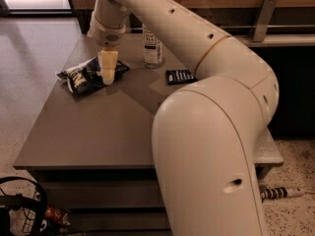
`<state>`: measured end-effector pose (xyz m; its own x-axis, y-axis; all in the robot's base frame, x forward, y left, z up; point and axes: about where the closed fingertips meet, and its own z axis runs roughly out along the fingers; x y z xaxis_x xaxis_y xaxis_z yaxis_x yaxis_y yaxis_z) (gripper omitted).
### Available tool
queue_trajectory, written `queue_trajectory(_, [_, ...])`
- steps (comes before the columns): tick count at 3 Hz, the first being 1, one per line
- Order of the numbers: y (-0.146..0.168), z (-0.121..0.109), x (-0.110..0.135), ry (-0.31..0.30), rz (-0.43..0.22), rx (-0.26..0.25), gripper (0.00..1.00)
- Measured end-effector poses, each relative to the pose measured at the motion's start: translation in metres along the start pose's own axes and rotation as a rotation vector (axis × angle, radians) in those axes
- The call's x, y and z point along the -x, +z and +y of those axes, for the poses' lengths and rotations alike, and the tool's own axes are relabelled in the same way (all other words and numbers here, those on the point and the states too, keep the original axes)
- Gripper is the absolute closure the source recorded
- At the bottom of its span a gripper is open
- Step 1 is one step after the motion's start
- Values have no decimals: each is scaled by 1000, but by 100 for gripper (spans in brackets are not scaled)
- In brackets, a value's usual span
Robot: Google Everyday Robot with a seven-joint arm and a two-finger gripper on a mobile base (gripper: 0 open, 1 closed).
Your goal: Pick blue chip bag
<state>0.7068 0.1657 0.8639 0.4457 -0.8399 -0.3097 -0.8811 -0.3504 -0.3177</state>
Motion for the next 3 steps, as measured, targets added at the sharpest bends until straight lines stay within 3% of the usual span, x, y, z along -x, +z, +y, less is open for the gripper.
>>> queue_trajectory(1, [15, 13, 16, -46, 1, 83, 0])
queue_trajectory(2, [31, 23, 28, -77, -22, 144, 13])
queue_trajectory(3, [46, 30, 37, -93, -53, 177, 37])
